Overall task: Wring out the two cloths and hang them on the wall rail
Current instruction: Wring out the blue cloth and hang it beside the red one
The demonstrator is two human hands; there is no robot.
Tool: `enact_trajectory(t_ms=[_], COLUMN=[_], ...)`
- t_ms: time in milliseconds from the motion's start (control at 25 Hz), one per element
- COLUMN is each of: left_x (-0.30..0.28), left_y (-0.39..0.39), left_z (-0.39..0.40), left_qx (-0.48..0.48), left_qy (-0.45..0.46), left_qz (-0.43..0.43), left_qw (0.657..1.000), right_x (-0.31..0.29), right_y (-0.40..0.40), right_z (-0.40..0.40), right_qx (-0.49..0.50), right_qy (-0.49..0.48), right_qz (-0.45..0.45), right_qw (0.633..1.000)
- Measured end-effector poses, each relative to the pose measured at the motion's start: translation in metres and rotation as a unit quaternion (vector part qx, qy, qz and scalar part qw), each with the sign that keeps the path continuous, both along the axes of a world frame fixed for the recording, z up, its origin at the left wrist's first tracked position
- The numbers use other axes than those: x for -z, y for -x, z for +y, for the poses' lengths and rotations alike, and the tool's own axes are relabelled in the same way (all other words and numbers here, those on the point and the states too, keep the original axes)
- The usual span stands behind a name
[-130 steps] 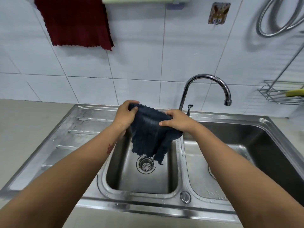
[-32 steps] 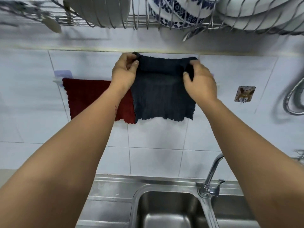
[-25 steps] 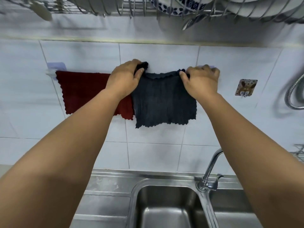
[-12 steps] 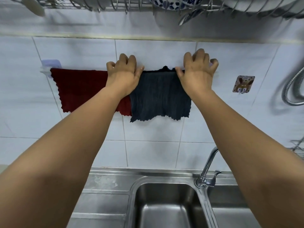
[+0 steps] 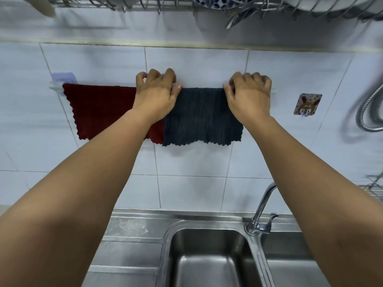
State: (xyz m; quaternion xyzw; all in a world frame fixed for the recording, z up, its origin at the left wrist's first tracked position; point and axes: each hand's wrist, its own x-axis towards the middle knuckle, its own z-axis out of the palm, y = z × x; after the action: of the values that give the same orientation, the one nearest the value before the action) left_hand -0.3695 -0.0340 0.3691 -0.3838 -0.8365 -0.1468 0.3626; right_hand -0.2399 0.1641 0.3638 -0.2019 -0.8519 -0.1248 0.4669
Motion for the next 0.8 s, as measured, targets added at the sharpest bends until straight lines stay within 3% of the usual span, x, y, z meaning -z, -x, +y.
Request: enact_trajectory(t_ms=[120, 800], left_x=[0.006, 0.028], left_y=[-0.003, -0.001], left_z=[0.001, -0.007], left_qx=[-0.002, -0.039], left_qy=[-0.004, -0.039], left_qz=[0.041, 0.067], left_qw=[0.999, 0.996], right_x=[0.004, 0.013], right_y=[-0.004, -0.014], right_z=[-0.001, 0.001], right_qx=[-0.012, -0.020], right_qy=[-0.012, 0.006], right_qz=[0.020, 0.017], right_qw=[1.000, 1.000])
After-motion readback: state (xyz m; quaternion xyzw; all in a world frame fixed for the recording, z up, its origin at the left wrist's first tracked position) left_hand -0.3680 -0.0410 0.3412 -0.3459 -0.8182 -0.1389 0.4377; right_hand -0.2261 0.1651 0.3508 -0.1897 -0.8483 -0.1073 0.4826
